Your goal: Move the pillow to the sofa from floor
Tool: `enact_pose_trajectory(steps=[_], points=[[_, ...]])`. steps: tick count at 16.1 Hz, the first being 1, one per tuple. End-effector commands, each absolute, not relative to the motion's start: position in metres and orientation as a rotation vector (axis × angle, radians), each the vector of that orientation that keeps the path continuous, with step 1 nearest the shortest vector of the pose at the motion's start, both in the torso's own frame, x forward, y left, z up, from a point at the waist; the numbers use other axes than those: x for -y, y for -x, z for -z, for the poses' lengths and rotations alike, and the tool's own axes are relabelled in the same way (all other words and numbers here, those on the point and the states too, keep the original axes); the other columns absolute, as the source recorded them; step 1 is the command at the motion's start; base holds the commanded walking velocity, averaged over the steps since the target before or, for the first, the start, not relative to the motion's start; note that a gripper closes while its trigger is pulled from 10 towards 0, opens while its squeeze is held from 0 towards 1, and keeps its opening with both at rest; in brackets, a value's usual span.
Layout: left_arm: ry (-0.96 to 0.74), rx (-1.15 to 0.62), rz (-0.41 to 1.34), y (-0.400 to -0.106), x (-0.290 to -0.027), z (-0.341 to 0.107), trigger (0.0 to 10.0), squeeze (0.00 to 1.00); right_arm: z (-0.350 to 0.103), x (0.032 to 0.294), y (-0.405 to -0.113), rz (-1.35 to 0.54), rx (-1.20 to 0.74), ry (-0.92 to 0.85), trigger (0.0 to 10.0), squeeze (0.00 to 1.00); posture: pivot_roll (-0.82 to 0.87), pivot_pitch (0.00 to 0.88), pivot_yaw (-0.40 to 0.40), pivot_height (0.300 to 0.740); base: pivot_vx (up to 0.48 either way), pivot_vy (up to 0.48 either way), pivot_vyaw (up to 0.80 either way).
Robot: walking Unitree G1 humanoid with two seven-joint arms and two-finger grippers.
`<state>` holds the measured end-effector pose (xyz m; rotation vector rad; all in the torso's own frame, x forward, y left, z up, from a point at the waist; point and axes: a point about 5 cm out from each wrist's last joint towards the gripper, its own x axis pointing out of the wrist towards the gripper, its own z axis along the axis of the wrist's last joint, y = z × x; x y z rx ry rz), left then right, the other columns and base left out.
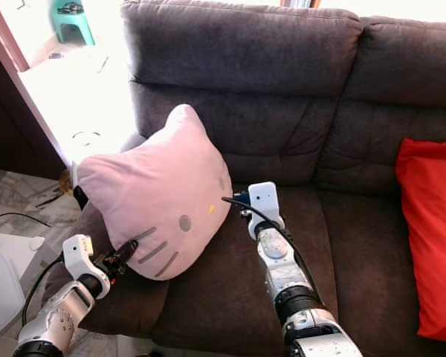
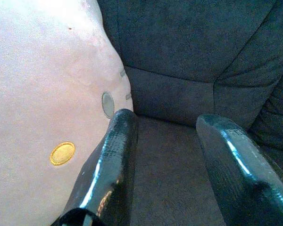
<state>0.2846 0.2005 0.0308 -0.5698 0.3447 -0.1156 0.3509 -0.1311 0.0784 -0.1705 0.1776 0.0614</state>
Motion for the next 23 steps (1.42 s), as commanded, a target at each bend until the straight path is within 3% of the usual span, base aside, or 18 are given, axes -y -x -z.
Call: enact_pose_trajectory(steps=[1, 11, 12, 13, 14, 18, 23], points=[[0.571, -0.366, 0.096, -0.282, -0.203, -0.025, 0.0, 0.00, -0.078, 0.132, -0.351, -0.061, -0.188, 0.171, 10.0, 0.00, 0.15, 0.138, -0.039, 0.740, 0.000, 0.000, 0.00], [0.505, -0.342, 0.123, -0.283, -0.207, -0.039, 0.0, 0.00, -0.077, 0.130, -0.351, -0.067, -0.191, 0.167, 10.0, 0.00, 0.15, 0.137, -0.039, 0.740, 0.000, 0.000, 0.00], [0.514, -0.350, 0.168, -0.281, -0.200, -0.040, 2.1, 0.00, -0.077, 0.130, -0.351, -0.067, -0.192, 0.167, 10.0, 0.00, 0.15, 0.137, -0.039, 0.740, 0.000, 0.000, 0.00], [0.514, -0.360, 0.176, -0.280, -0.199, -0.040, 2.1, 0.00, -0.077, 0.130, -0.350, -0.067, -0.192, 0.168, 10.0, 0.00, 0.15, 0.136, -0.040, 0.740, 0.000, 0.000, 0.00], [0.515, -0.374, 0.220, -0.277, -0.195, -0.042, 10.0, 0.00, -0.077, 0.131, -0.350, -0.065, -0.191, 0.168, 10.0, 0.00, 0.15, 0.135, -0.040, 0.740, 0.000, 0.000, 0.00], [0.499, -0.402, 0.405, -0.261, -0.177, -0.062, 10.0, 0.00, -0.077, 0.130, -0.351, -0.068, -0.194, 0.168, 10.0, 0.00, 0.16, 0.136, -0.040, 0.740, 0.000, 0.000, 0.00], [0.569, -0.429, 0.429, -0.251, -0.173, -0.068, 10.0, 0.00, -0.077, 0.127, -0.351, -0.077, -0.196, 0.164, 10.0, 0.00, 0.16, 0.135, -0.041, 0.740, 0.000, 0.000, 0.00]])
